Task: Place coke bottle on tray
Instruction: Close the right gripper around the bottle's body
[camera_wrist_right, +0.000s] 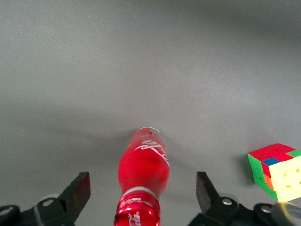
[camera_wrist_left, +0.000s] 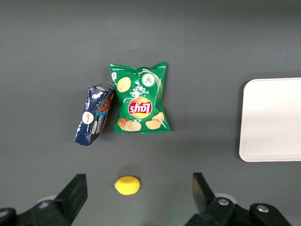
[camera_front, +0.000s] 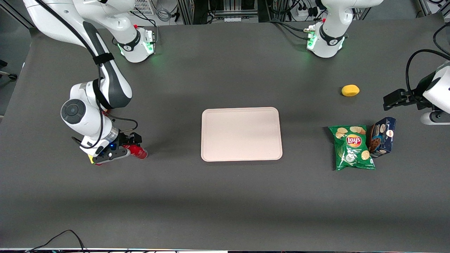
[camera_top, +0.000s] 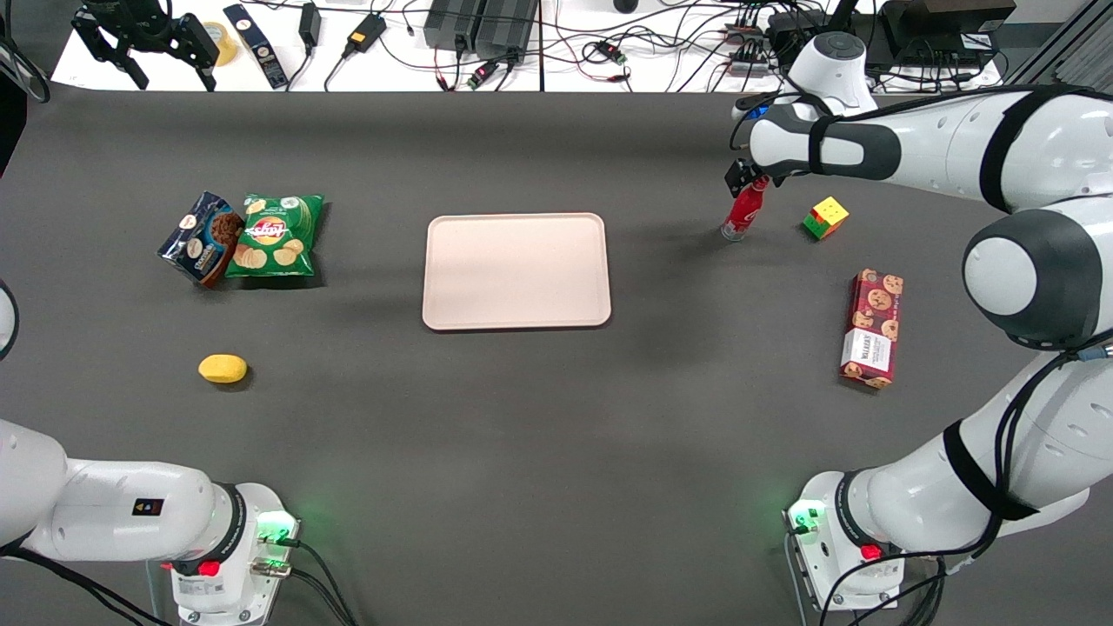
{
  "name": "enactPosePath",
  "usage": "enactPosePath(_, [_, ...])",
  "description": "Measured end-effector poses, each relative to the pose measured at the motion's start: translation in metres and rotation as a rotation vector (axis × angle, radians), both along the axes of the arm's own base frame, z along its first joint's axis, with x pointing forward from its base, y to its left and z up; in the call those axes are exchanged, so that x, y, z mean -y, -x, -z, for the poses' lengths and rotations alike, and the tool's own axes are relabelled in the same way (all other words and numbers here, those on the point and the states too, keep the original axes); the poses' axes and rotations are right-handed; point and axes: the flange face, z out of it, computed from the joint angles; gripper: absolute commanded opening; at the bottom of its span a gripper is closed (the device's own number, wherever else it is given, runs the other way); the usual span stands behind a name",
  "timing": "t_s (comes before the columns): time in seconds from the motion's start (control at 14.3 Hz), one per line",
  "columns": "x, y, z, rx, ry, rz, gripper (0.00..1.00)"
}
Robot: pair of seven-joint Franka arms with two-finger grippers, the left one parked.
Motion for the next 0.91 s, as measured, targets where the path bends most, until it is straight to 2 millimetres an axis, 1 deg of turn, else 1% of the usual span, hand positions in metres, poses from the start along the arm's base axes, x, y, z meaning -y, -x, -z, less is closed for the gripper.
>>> enactPosePath(0.07, [0.0003,0.0009,0.0011,-0.007,-0.001,0.003,0.94])
enactPosePath(0.14, [0.0006,0.0017,0.0018,-0.014,-0.002,0.005,0.81])
enactPosePath(0.21, [0.0010,0.0018,0.0020,-0.015,-0.002,0.005,0.63])
enactPosePath(0.28, [0.0012,0.0018,0.0021,-0.015,-0.002,0.006,0.42])
enactPosePath(0.35, [0.0013,0.0018,0.0021,-0.015,-0.002,0.005,0.29])
enactPosePath(0.49, [0.0013,0.0019,0.0022,-0.016,-0.001,0.001,0.07])
enactPosePath(0.56, [0.0013,0.0022,0.0024,-0.019,-0.001,-0.003,0.00])
enactPosePath(0.91, [0.0010,0.0021,0.0009,-0.026,0.000,-0.023,0.00])
